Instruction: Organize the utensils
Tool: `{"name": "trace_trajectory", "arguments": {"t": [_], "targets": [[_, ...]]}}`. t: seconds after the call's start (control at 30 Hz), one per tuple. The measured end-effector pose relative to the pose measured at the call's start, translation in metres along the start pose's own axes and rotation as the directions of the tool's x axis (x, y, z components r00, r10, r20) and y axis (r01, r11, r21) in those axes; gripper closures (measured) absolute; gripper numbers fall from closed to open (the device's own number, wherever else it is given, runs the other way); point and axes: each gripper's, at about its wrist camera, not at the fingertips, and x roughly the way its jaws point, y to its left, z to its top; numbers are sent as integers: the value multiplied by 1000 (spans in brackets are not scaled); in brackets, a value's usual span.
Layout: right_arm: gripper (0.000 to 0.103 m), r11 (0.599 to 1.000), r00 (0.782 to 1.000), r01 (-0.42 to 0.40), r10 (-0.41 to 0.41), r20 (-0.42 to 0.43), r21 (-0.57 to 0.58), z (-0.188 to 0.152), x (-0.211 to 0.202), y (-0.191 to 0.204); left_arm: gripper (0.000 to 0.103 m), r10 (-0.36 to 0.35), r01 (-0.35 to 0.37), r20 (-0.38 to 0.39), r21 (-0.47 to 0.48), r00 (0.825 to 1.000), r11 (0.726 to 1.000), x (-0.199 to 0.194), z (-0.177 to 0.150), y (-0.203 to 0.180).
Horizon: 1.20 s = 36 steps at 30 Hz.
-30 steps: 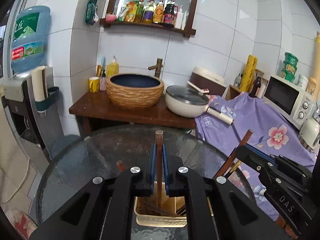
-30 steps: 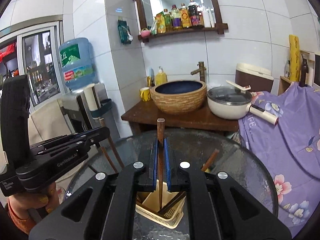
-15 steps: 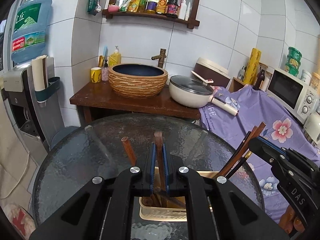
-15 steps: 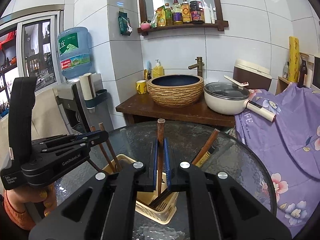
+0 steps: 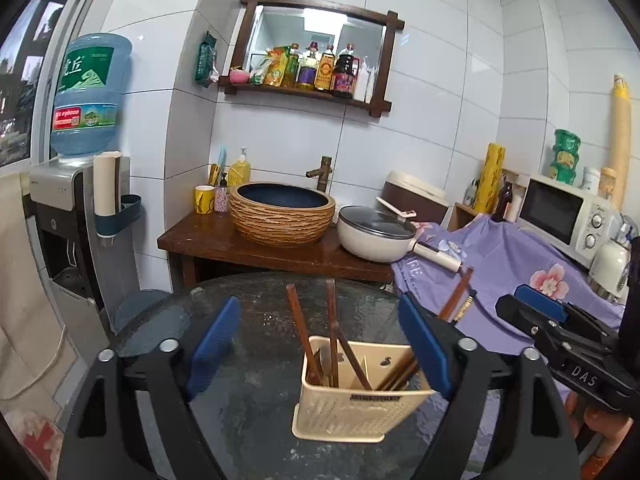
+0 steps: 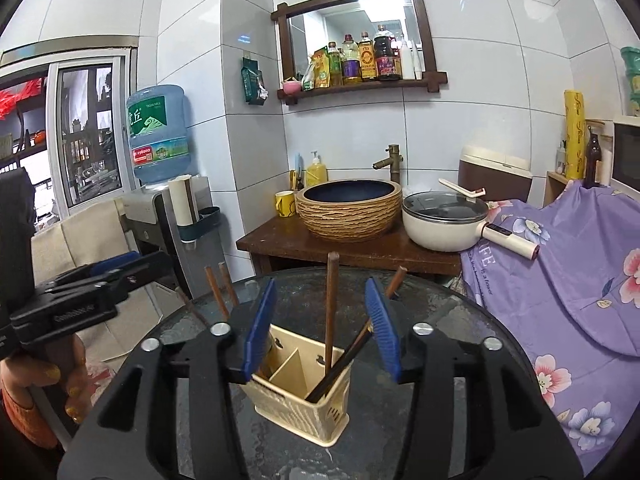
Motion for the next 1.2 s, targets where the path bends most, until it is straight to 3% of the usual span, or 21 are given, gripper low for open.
{"name": "trace_trajectory", "arguments": {"t": [0.1,0.27,0.37,0.43,0.6,0.77,0.93,1.03,1.2], "targets": [[34,1000,1000,-5,6,19,-22,-13,-18,7,6,-9,8,37,24,999,1000,-26,-18,1],[13,998,999,-8,11,42,-70,-55,-56,25,6,56,-66,79,122,995,990,-60,-62,1],[7,996,998,2,3,58,-85,-89,-83,34,6,98,-106,60,152,993,983,-73,-91,5],[6,996,998,9,-3,66,-84,-109,-98,36,6,134,-142,66,133,989,981,-90,-115,9],[6,998,994,22,-15,110,-55,-167,-147,44,6,101,-104,50,64,994,993,-127,-157,12],[6,999,990,21,-15,137,-41,-209,-186,57,6,116,-123,73,105,991,987,-165,-198,-4],[6,1000,991,10,-7,137,-18,-251,-219,68,6,88,-93,65,86,994,992,-197,-230,-8],[6,1000,984,30,-30,177,5,-276,-242,74,6,116,-121,60,87,991,989,-216,-249,-12],[6,999,985,37,-41,165,22,-300,-261,88,6,149,-154,49,128,988,980,-236,-270,-26]]}}
